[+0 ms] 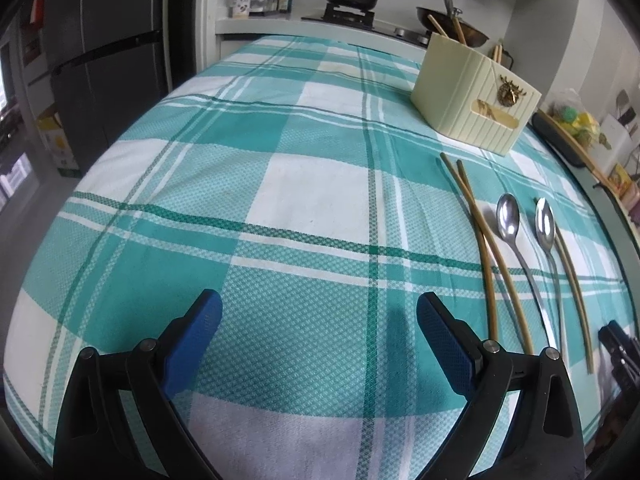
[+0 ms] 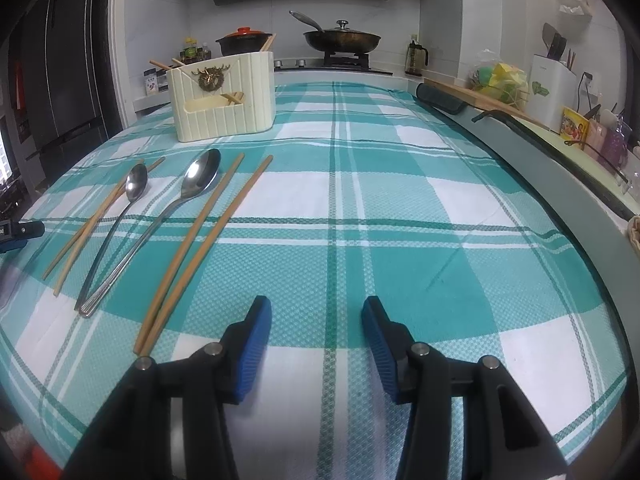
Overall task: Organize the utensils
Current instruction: 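Move both open tools back over the remaining chopsticks and spoons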
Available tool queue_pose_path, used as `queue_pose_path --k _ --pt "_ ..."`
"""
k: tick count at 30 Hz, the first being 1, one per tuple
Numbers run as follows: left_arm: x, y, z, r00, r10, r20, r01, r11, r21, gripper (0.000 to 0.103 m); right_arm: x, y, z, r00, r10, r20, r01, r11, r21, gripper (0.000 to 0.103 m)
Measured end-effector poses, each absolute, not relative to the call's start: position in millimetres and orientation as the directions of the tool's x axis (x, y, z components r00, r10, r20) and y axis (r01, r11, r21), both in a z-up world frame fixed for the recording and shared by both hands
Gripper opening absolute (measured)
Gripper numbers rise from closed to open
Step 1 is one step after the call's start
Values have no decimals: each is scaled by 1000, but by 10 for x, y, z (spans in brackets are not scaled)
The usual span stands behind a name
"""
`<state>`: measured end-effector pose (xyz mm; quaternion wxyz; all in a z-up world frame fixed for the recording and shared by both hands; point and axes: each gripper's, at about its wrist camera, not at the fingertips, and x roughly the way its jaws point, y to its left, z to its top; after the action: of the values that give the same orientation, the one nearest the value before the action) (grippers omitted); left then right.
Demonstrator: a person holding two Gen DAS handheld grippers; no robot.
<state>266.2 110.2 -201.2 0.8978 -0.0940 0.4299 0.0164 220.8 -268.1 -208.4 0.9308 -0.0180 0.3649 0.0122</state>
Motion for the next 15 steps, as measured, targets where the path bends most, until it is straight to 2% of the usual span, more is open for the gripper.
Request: queue_pose_path --k 15 --pt "2674 1085 -2025 618 -52 -785 -95 985 -140 102 2245 -2673 -2075 720 7 -694 -34 999 -25 50"
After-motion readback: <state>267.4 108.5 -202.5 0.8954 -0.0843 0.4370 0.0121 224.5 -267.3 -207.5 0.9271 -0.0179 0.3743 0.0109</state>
